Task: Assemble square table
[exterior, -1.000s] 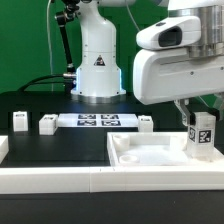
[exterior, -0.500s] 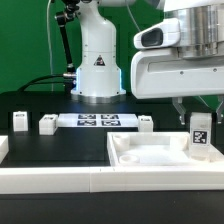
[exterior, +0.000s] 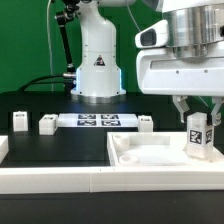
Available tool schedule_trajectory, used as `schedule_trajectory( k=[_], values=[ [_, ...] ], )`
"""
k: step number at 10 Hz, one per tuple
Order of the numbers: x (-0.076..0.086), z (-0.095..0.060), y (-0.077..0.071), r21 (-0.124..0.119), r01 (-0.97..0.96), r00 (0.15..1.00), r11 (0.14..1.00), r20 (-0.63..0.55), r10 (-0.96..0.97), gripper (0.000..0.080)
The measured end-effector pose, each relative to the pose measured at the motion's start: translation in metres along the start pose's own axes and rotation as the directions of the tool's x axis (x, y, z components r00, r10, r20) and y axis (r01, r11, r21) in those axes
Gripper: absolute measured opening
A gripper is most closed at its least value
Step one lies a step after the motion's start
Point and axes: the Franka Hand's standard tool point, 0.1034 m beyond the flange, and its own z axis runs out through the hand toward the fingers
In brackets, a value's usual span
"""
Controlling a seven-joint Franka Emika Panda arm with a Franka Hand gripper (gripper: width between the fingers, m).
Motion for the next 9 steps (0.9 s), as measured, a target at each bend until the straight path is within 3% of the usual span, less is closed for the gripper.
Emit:
schedule_trajectory(
  k=[5, 6, 7, 9],
  values=[
    [-0.002, 0.0003, -0.0016, -0.001, -0.336, 0.942, 0.942, -0.011, 0.336, 0.029],
    [-0.0029, 0.0007, -0.0021, 0.001, -0.35, 0.937, 0.937, -0.006, 0.35, 0.0365],
    [-0.0037, 0.001, -0.0023, 0.001, -0.33, 0.944, 0.944, -0.005, 0.33, 0.0365],
    [-0.0049, 0.0011, -0.006, 0.019, -0.287, 0.958, 0.958, -0.012, 0.287, 0.0617]
  ],
)
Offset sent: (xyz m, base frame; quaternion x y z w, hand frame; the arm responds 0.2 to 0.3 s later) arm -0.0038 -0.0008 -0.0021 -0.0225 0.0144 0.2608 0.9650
